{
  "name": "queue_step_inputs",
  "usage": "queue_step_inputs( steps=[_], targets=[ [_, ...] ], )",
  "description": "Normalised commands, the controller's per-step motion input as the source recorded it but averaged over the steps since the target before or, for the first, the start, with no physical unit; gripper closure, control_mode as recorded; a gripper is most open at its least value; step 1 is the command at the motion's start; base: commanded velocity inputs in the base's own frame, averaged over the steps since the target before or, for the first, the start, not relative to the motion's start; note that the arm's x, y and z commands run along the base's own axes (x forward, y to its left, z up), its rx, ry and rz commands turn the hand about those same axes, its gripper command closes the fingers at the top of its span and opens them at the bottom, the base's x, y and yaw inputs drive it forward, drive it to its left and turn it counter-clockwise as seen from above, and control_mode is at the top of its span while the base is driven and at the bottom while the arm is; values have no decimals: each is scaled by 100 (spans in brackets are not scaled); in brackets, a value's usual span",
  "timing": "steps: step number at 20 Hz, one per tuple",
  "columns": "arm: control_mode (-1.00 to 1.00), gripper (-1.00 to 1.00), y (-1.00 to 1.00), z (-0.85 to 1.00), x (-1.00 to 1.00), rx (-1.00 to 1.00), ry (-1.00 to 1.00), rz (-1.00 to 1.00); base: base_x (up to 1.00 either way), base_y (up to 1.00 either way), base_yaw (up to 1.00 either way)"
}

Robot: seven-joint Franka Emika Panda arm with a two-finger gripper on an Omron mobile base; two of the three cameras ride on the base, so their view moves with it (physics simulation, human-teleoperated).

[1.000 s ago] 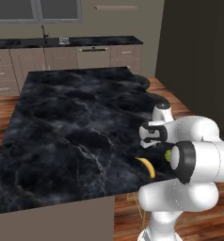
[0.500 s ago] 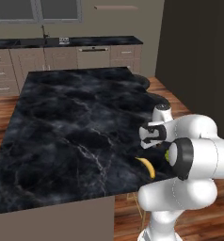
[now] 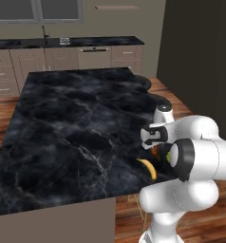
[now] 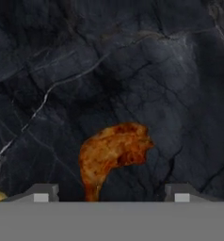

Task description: Open the fridge, remove the banana, broccoli, and chicken drumstick, and place them on any counter.

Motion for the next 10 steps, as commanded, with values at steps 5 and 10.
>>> queue_step_inputs(
  steps=[5, 10],
  targets=[
    [-100, -100, -1, 92, -22, -21, -21, 0, 0, 0, 0],
    [-100, -100, -6, 100, -66, -16, -15, 2, 0, 0, 0]
  ],
)
